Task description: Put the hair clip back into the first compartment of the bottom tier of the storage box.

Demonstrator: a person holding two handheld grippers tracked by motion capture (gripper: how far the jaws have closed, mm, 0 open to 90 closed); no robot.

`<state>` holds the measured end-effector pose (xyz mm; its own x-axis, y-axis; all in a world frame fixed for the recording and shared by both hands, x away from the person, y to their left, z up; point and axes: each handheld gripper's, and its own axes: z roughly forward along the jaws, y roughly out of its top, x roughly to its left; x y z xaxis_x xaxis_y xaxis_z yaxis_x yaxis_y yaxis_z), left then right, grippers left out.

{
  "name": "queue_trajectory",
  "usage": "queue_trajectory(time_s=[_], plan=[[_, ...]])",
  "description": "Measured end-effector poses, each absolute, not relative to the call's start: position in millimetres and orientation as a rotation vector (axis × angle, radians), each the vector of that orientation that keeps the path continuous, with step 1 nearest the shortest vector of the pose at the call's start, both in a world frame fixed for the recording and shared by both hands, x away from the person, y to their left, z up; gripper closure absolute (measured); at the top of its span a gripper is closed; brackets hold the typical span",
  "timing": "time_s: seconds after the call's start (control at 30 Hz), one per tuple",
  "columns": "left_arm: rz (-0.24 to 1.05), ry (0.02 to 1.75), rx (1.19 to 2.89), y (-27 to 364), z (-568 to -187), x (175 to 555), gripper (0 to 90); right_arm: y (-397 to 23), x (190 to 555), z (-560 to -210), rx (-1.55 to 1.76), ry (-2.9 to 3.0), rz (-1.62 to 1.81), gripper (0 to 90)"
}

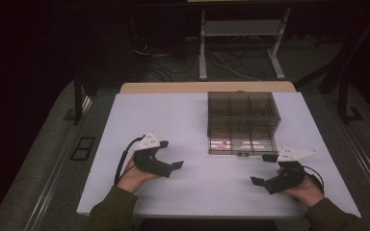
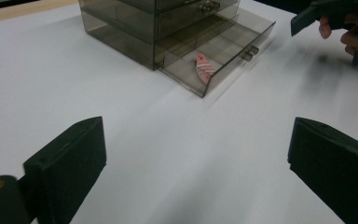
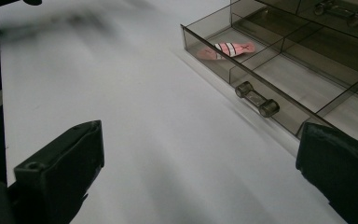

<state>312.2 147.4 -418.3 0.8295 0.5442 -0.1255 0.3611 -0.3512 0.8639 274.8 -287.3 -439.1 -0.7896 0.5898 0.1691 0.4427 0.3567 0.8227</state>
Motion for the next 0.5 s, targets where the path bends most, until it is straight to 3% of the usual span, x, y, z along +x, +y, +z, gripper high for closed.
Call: queue_trajectory(time_s=[0.5], plan=[[0.244, 0.694, 1.991, 165.0, -428.5, 289.2, 0.0, -286.9, 274.9, -439.5, 0.944, 2.454, 1.412, 0.4]])
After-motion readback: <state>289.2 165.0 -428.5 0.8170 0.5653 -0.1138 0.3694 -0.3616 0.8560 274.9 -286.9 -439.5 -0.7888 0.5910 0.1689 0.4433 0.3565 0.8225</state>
